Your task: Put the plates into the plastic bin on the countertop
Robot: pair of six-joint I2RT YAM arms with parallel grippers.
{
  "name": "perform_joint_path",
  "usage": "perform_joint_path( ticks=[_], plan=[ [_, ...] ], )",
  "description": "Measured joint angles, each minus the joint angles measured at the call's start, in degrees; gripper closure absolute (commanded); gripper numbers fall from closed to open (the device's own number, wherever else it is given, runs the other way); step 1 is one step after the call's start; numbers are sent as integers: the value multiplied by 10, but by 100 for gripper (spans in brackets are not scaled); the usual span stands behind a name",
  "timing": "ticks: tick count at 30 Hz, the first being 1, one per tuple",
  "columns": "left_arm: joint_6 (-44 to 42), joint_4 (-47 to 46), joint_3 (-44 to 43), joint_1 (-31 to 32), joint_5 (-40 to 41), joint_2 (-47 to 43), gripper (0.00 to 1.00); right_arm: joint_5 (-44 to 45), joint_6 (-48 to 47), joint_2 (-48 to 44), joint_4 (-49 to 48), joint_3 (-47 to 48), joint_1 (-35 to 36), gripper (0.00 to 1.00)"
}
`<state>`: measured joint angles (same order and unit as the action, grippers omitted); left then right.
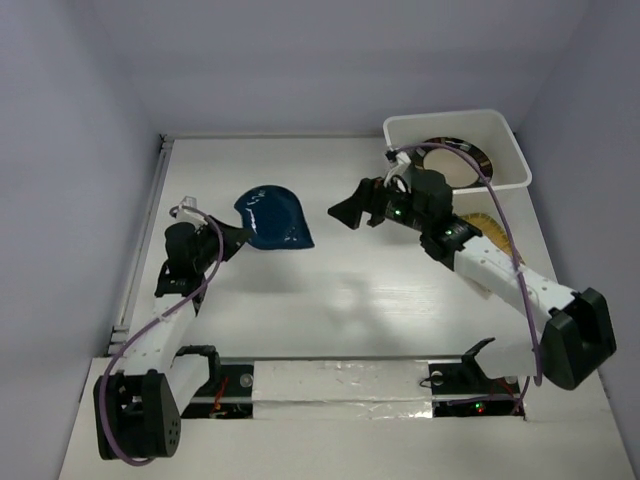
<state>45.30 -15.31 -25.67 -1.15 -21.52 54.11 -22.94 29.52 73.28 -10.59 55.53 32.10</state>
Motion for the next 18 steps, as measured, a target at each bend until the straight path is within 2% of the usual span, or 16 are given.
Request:
perform_joint_path(
  ticks=[10, 16, 18],
  plan=[
    [-9, 23, 6, 12, -114, -61, 100, 37, -12, 124, 38, 64, 45, 3],
    [-16, 18, 6, 19, -156, -77, 100, 30, 3, 161, 30, 68, 52, 16],
    [-20, 21, 6, 22, -164, -77, 100, 20, 11, 170, 24, 68, 56, 26]
  ],
)
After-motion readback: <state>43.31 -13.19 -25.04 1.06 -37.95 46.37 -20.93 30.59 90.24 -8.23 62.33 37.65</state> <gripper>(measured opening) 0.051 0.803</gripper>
